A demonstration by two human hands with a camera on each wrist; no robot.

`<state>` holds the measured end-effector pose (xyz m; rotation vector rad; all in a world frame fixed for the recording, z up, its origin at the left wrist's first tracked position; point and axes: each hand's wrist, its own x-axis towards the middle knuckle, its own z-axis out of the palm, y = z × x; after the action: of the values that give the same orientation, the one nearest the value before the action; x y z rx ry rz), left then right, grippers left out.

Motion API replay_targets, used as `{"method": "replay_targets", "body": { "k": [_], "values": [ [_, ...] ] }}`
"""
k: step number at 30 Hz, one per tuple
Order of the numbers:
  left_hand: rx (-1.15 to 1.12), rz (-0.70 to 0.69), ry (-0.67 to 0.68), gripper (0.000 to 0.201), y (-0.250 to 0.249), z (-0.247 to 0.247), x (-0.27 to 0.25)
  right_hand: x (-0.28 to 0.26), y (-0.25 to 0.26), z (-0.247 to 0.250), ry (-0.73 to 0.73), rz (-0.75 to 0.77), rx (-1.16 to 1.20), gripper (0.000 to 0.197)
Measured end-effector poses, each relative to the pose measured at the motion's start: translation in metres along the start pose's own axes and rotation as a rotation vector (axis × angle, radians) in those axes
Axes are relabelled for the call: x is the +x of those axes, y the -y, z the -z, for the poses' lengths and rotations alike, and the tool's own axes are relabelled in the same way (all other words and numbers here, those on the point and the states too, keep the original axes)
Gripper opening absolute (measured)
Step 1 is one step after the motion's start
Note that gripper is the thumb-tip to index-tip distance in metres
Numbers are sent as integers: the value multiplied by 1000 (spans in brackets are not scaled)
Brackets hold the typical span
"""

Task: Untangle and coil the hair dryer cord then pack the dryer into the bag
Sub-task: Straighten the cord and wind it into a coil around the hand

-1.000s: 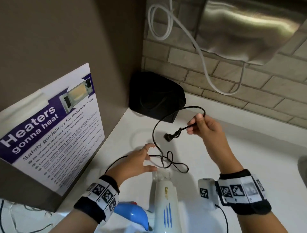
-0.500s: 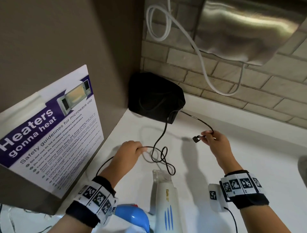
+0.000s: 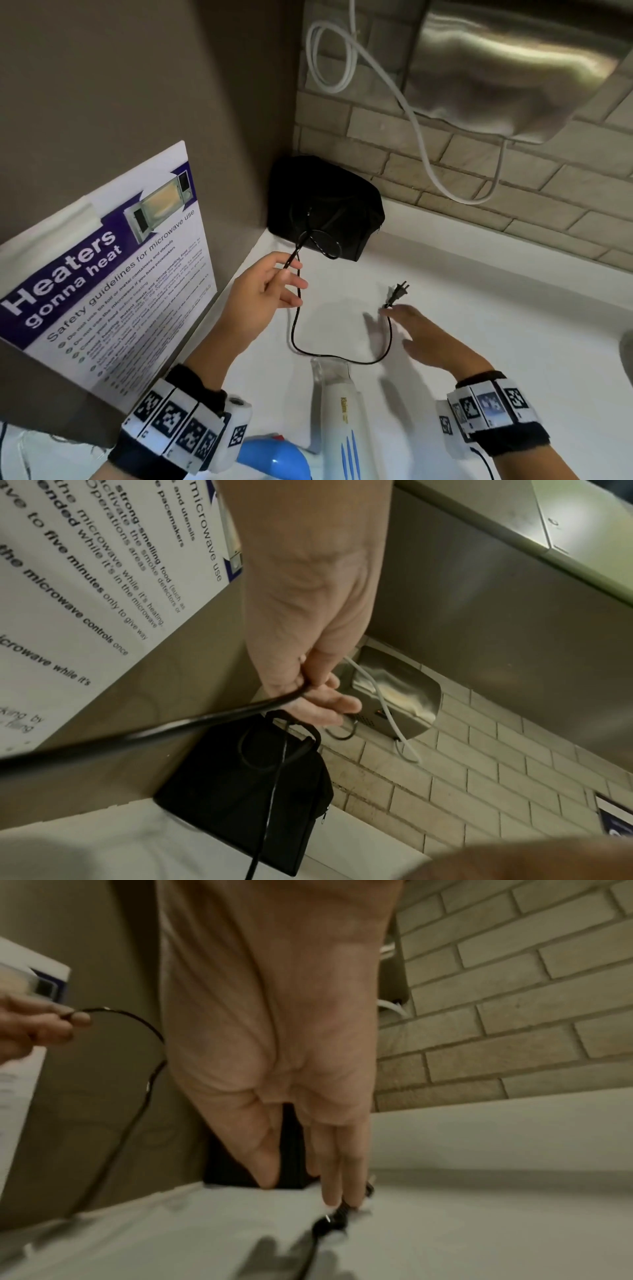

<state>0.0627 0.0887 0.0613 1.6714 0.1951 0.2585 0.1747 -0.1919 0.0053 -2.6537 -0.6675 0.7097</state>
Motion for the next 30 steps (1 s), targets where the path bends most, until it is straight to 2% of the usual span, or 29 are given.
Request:
{"method": "replay_targets", "body": {
  "k": [1,3,5,9,11,13,14,16,19,23,26,30],
  "values": [
    [-4,-7,11,21,-1,0,-1,-1,11,5,-121,49,44,56],
    [0,-16,48,27,0,0,-2,-6,40,18,-299,102,321,42],
    [13,-24,97,32,-1,-1,-4,-11,70,29,-281,154,606,49],
    [17,-42,233,32,-7,-3,-8,-10,113,29,-179,259,693,67],
    [-12,-46,267,35,-9,-3,-12,-3,120,23,-204,313,766,56],
    [-14,-44,247,34,-7,2,-13,5,121,21,-243,325,831,32],
    [5,-39,219,31,-6,5,-13,9,119,21,-258,303,861,23],
    [27,-13,162,24,-2,13,-14,13,114,23,-276,253,948,17],
    [-17,6,80,28,-3,19,-14,15,101,26,-367,196,934,26],
    [-136,15,-48,35,-3,29,-8,24,63,25,-472,59,889,24],
    [-239,4,-113,35,0,37,-6,25,42,19,-479,-38,890,24],
    [-322,-35,-105,41,-2,30,-4,27,33,6,-436,-131,803,21]
  ]
}}
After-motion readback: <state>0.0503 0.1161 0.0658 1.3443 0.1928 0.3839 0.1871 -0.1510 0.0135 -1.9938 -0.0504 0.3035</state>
